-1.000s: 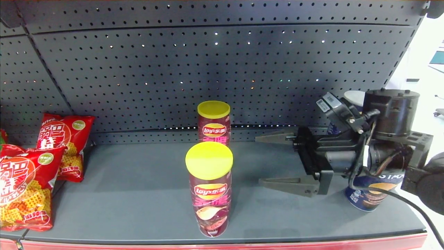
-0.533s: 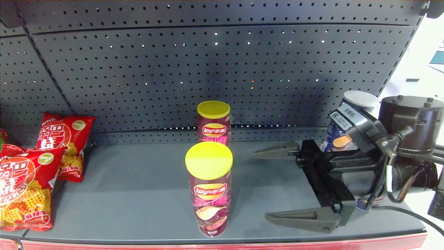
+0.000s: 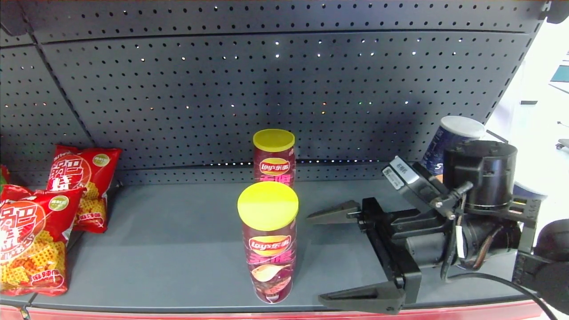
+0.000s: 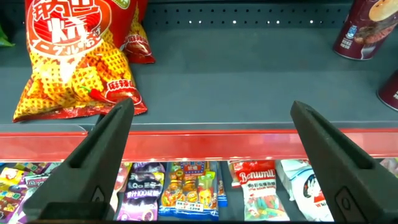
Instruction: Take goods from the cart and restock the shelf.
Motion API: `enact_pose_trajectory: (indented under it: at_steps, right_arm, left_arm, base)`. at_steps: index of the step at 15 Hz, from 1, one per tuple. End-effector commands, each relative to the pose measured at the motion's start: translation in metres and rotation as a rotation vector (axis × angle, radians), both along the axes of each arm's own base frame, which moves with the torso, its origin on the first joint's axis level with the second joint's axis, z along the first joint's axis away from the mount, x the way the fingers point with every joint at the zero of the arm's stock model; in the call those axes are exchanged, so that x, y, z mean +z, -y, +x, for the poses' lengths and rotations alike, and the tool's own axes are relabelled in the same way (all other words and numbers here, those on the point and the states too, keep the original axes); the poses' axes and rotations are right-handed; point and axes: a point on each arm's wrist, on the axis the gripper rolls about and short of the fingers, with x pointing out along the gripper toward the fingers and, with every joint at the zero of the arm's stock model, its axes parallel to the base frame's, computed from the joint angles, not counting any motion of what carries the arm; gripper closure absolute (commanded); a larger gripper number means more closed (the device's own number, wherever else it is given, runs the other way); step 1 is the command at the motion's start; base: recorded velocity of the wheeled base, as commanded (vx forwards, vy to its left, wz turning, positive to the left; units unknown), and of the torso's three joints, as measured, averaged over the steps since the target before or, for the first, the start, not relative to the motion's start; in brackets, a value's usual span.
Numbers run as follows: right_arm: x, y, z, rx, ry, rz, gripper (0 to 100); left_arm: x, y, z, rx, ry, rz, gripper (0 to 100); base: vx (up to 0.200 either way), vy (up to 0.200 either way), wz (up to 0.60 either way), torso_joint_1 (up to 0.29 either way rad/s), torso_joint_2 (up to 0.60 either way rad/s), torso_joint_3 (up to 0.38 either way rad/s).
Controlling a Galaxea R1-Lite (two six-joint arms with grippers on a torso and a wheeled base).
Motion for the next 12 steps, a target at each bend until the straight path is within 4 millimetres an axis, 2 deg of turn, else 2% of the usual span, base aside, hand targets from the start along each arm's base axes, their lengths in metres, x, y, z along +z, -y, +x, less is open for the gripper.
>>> enact_pose_trajectory:
  at_steps: [1,8,12]
  right_arm:
    - [-0.010,-0.005,0.005,0.004,-0.024,-0.020,0]
    - [-0.024,-0.019,0.001,0.051,-0.059,-0.051,0]
    - [-0.026,-0.023,-0.002,0.069,-0.063,-0.056,0]
  left_arm:
    - [0.000,0.000,0.000,0.000,0.000,-0.001,0]
    - [0.000,0.000,0.000,0.000,0.000,-0.001,0]
    - [0.000,0.000,0.000,0.000,0.000,-0.001,0]
  base:
    - [0.000,0.000,0.00,0.000,0.00,0.000]
    - [0.000,0.000,0.00,0.000,0.00,0.000]
    - [0.000,0.000,0.00,0.000,0.00,0.000]
